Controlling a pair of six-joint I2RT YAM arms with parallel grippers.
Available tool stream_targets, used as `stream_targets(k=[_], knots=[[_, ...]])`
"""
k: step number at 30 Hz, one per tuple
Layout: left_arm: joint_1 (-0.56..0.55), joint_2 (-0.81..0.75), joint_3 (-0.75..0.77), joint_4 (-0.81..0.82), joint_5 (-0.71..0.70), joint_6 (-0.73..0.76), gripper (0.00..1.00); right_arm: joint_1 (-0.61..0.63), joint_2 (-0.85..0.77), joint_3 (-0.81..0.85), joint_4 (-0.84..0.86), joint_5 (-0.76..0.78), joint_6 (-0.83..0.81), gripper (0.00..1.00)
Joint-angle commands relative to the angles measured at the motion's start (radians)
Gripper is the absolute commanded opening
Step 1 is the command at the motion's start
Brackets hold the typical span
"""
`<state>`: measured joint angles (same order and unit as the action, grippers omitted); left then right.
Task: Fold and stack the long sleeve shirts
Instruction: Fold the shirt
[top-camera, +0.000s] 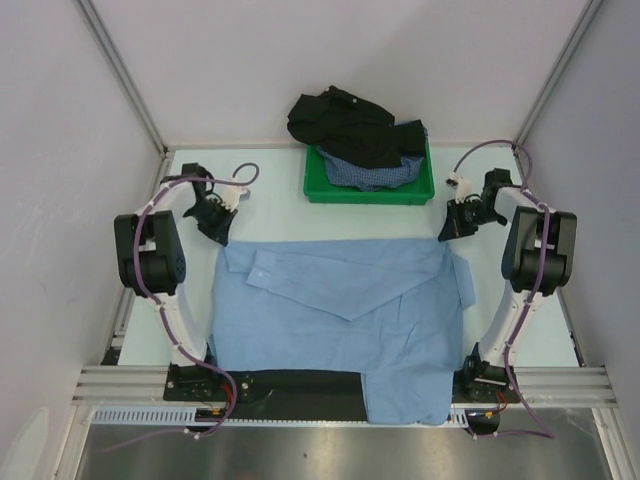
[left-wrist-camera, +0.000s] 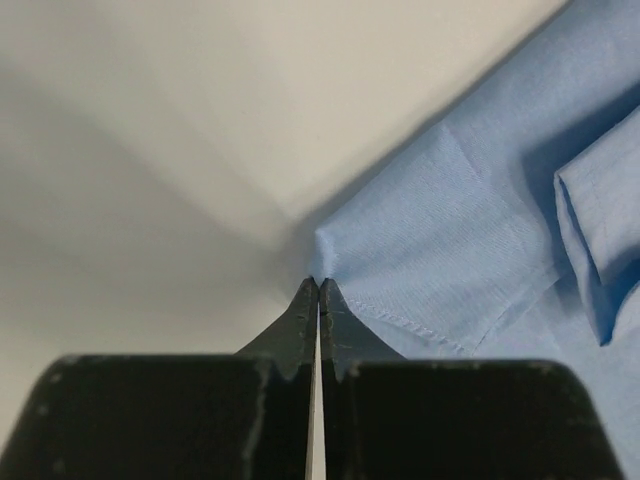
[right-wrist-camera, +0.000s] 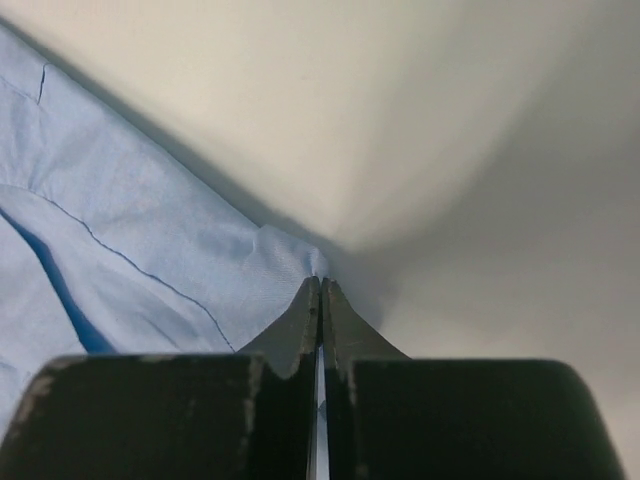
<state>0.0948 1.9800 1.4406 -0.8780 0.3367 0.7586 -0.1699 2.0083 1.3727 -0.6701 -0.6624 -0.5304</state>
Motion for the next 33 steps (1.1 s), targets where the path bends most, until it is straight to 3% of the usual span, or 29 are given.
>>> stream_targets(k=[1,7,12,14,15,17,18,20,21,25,27,28,30,32,33], knots=[[0.005,0.011,0.102,0.056,0.064,-0.042,0.00,-0.036,-0.013,0.060,0.116,0.010,0.050,0.00],[0.003,0.115,0.275,0.079,0.070,-0.122,0.00,-0.036,0.038,0.156,0.231,0.083,0.104,0.00],[0.002,0.203,0.374,0.079,0.065,-0.151,0.01,-0.026,0.125,0.267,0.207,0.113,0.107,0.00],[0.000,0.207,0.391,0.074,0.055,-0.160,0.12,-0.026,0.135,0.319,0.143,0.124,0.070,0.11],[0.002,0.188,0.386,0.073,0.058,-0.160,0.27,-0.029,0.121,0.325,0.082,0.132,0.055,0.29],[0.013,0.139,0.342,0.077,0.064,-0.142,0.41,-0.066,0.072,0.303,0.008,0.120,-0.047,0.51],[0.019,0.106,0.316,0.085,0.085,-0.133,0.50,-0.086,-0.006,0.284,-0.046,0.116,-0.077,0.62],[0.045,-0.012,0.221,0.068,0.126,-0.078,0.62,-0.147,-0.096,0.218,-0.101,0.089,-0.159,0.70],[0.049,-0.058,0.137,0.054,0.171,-0.043,0.72,-0.163,-0.153,0.198,-0.194,0.074,-0.275,0.76],[0.042,-0.340,-0.132,-0.050,0.260,0.250,0.84,-0.162,-0.467,0.036,-0.518,0.029,-0.590,0.83],[0.020,-0.493,-0.297,-0.105,0.243,0.335,0.86,-0.091,-0.586,-0.161,-0.603,0.070,-0.678,0.87],[-0.007,-0.541,-0.352,-0.108,0.217,0.394,0.87,-0.054,-0.718,-0.240,-0.608,0.131,-0.735,0.90],[-0.047,-0.668,-0.510,-0.110,0.190,0.441,0.89,0.085,-0.840,-0.419,-0.599,0.199,-0.763,0.95],[-0.079,-0.772,-0.601,-0.073,0.133,0.473,0.92,0.167,-0.977,-0.496,-0.579,0.270,-0.758,0.99],[-0.119,-0.808,-0.674,-0.062,0.119,0.479,0.92,0.276,-1.005,-0.530,-0.573,0.289,-0.740,0.99]])
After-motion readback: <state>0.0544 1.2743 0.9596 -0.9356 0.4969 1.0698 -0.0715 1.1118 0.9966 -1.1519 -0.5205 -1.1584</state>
